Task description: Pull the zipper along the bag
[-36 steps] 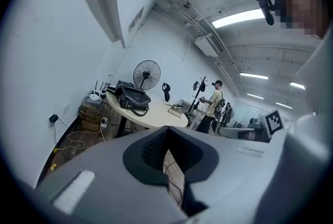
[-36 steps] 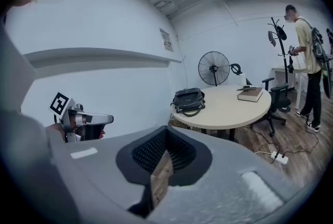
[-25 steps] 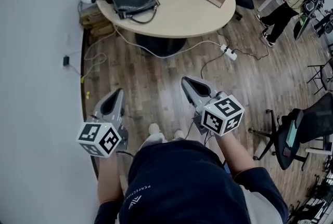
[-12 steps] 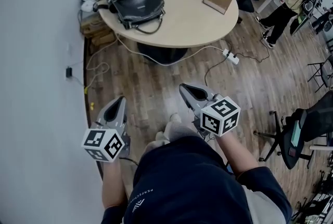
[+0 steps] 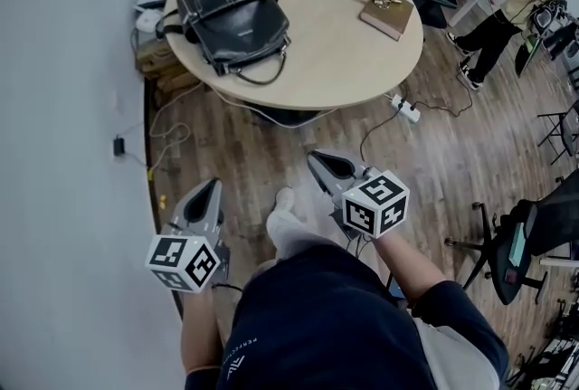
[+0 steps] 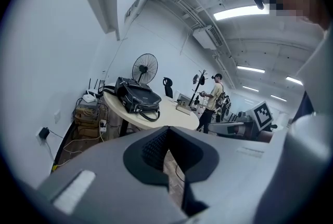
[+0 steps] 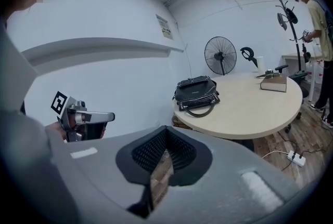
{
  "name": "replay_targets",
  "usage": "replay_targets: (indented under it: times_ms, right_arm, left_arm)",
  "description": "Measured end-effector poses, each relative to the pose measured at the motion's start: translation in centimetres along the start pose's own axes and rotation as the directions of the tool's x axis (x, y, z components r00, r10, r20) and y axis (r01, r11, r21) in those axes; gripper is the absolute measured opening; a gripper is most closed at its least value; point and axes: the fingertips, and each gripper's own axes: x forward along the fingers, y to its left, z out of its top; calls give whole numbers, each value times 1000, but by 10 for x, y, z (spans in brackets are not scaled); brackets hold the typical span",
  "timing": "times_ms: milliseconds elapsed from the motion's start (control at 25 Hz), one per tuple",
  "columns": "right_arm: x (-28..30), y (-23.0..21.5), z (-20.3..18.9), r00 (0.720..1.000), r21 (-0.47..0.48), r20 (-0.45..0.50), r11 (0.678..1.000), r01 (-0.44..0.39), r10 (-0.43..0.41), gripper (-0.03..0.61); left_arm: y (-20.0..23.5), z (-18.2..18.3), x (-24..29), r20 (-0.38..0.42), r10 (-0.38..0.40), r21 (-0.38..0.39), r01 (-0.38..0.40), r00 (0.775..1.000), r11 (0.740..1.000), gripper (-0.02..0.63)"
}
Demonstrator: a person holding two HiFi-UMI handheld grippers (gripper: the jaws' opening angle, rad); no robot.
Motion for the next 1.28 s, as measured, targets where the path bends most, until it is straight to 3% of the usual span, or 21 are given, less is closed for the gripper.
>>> replay_targets:
  times_ms: [480, 960, 1280]
  right_arm:
    - [74, -68, 59, 999, 14, 18, 999, 35, -36, 3]
    - [112, -138, 79, 993, 89, 43, 990, 109, -113, 5]
    - [138, -167, 96, 990, 60, 57, 990, 126, -129, 43]
  left_arm:
    - [50, 50, 81, -92, 25, 49, -20, 995, 999, 17]
    - [63, 88, 183, -184, -50, 137, 76, 982, 988, 17]
    - [61, 119, 243, -228, -119, 218, 170, 966, 961, 17]
